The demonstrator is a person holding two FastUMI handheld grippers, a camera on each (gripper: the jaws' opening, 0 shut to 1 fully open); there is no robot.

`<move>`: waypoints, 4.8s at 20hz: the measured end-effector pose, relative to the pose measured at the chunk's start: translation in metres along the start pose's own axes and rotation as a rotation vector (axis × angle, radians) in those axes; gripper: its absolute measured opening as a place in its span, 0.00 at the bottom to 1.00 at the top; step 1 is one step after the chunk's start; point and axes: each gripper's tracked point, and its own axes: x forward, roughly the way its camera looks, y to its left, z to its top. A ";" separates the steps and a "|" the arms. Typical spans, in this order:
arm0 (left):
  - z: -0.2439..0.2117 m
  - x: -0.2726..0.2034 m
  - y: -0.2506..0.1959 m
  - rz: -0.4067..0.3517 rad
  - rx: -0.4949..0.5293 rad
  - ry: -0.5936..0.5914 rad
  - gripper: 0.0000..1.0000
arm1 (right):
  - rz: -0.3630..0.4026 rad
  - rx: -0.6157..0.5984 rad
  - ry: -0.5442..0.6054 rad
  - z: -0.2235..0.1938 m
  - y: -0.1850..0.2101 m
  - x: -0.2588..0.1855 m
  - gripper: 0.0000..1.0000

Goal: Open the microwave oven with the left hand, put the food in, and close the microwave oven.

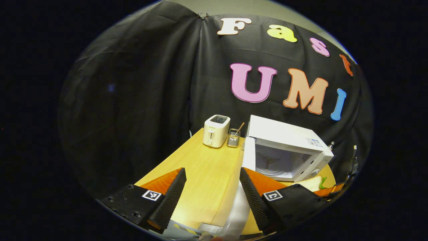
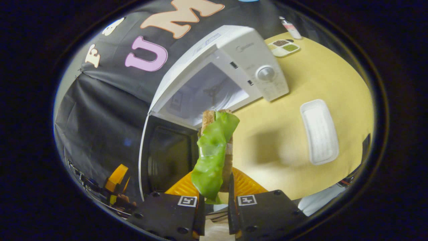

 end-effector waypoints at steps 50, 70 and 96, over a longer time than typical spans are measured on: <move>-0.022 0.012 0.037 -0.045 -0.025 0.058 0.95 | -0.325 -0.104 -0.644 0.170 -0.009 0.184 0.99; -0.045 0.012 0.031 -0.145 -0.011 0.108 0.48 | -0.286 -0.323 -0.747 0.117 0.034 -0.008 0.91; -0.092 -0.012 -0.055 -0.415 0.146 0.240 0.01 | -0.493 -0.220 -0.768 0.052 -0.058 -0.108 1.00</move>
